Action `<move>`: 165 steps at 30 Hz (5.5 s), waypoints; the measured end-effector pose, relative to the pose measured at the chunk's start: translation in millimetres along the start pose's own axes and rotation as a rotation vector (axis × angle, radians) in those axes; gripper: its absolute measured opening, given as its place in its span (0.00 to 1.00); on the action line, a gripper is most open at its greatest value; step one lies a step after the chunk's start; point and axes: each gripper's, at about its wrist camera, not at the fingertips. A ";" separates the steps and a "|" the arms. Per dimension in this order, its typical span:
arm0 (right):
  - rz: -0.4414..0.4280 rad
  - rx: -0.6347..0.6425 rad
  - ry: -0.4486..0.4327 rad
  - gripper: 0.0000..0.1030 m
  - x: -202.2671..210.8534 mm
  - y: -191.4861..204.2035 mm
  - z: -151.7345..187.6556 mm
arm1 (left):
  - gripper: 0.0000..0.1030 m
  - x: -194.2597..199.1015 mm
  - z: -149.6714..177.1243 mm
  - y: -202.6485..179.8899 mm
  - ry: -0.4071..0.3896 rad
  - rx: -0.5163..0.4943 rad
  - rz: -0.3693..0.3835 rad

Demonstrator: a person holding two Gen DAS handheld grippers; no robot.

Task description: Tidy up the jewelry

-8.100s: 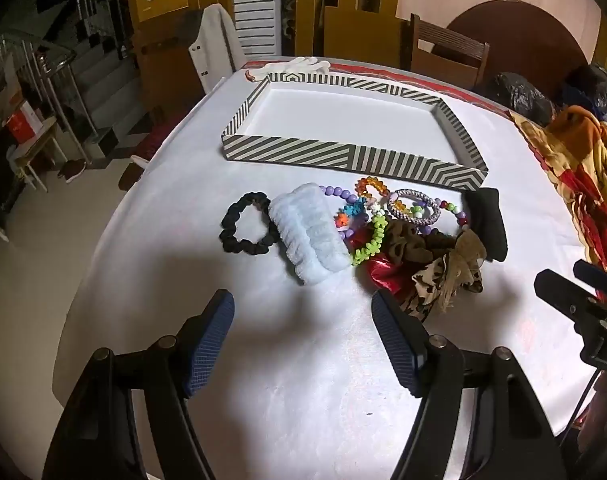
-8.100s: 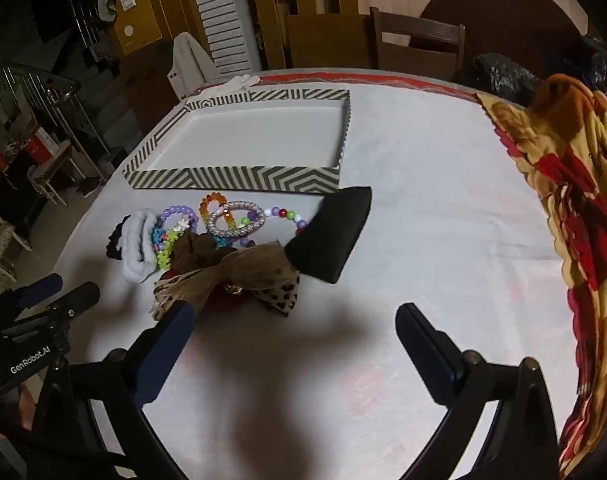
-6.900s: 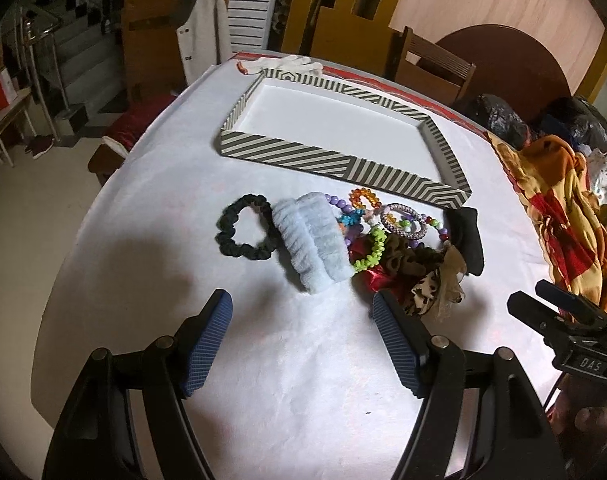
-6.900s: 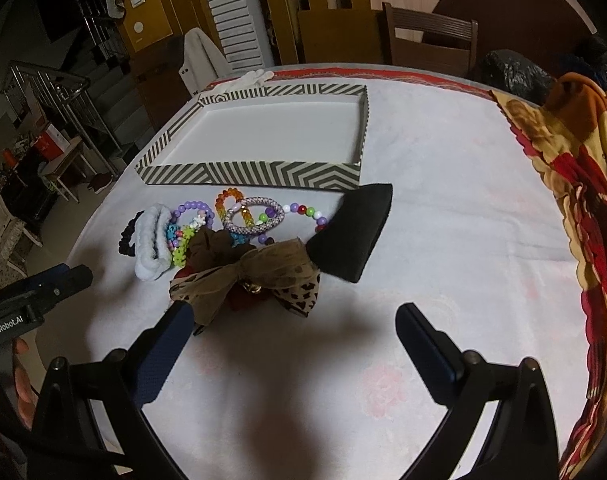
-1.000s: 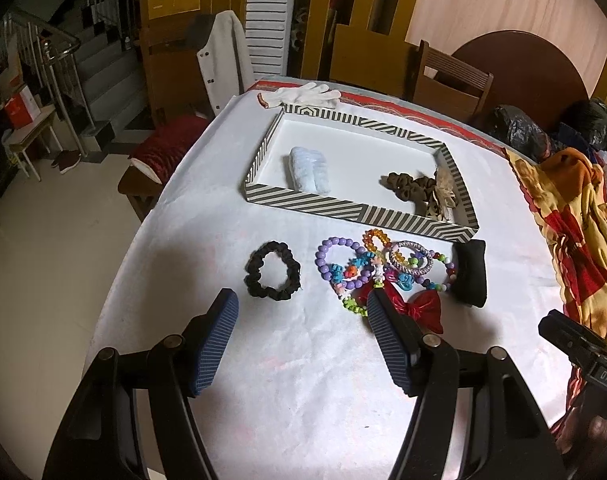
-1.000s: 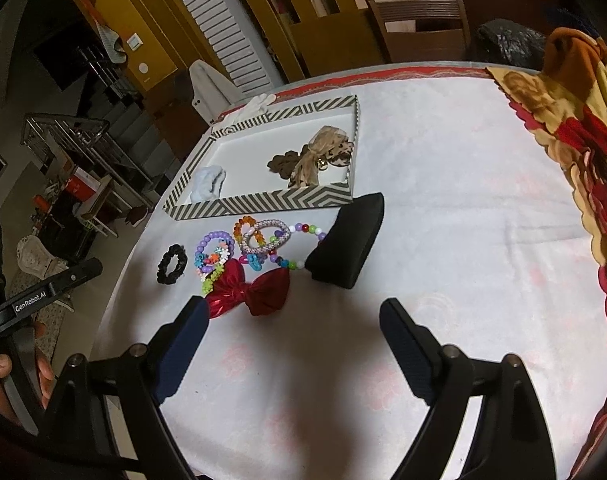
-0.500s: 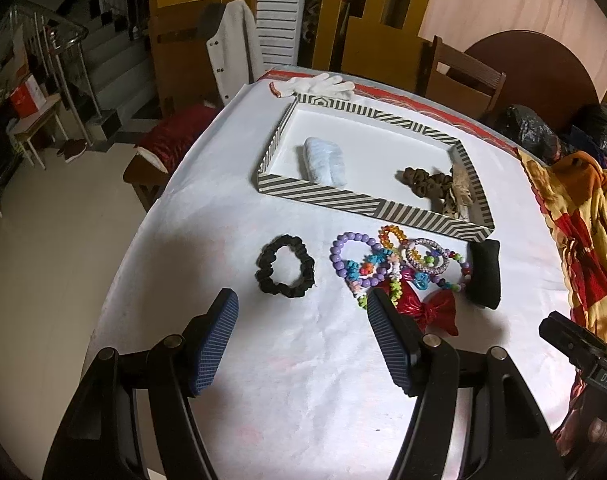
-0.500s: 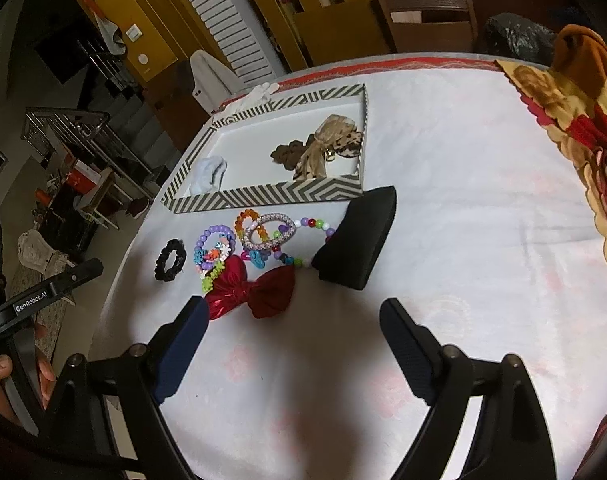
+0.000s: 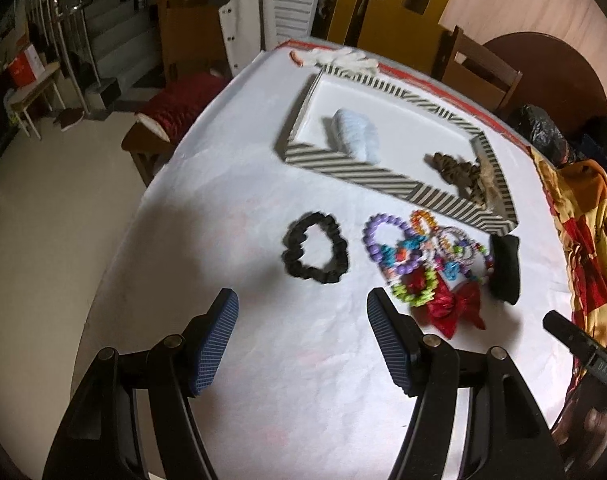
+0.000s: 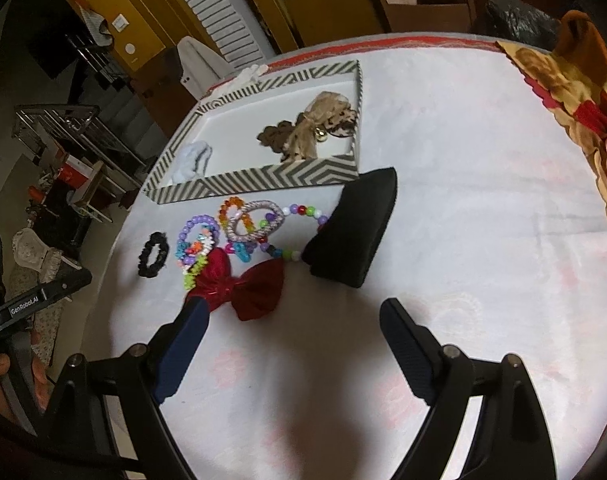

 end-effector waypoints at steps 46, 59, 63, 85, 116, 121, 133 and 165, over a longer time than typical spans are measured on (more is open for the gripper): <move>0.246 -0.057 0.026 0.22 -66.7 -29.4 -62.1 | 0.50 -103.4 -61.3 -11.4 0.146 -0.118 -0.127; 0.223 -0.075 0.017 0.12 -40.1 -49.1 -37.4 | 0.00 -94.3 -51.6 -15.9 0.129 -0.132 -0.086; 0.183 -0.105 0.003 0.12 -27.0 -57.4 -28.1 | 0.00 -87.8 -48.9 -7.4 0.163 -0.086 0.011; 0.010 -0.004 -0.087 0.12 15.2 -6.1 -33.8 | 0.00 -7.9 -54.3 -30.8 0.023 -0.150 0.125; -0.073 0.079 0.003 0.12 -87.9 69.2 -171.2 | 0.00 -57.3 -230.3 -60.5 -0.032 -0.181 0.107; -0.065 0.091 0.036 0.12 -115.6 81.1 -183.6 | 0.00 -84.8 -252.4 -56.2 -0.005 -0.155 0.099; -0.058 0.094 0.105 0.12 -159.7 93.3 -197.2 | 0.00 -125.8 -269.2 -45.9 0.047 -0.137 0.060; 0.000 0.052 -0.014 0.63 -108.1 83.4 -177.8 | 0.35 -85.7 -234.2 -39.3 -0.032 -0.133 0.030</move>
Point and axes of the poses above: each gripper's, at about its wrist camera, not at the fingertips, and x roughly against the way its jaws point, y to its left, z to its underside, and after that the axes turned 9 degrees about y, right-handed
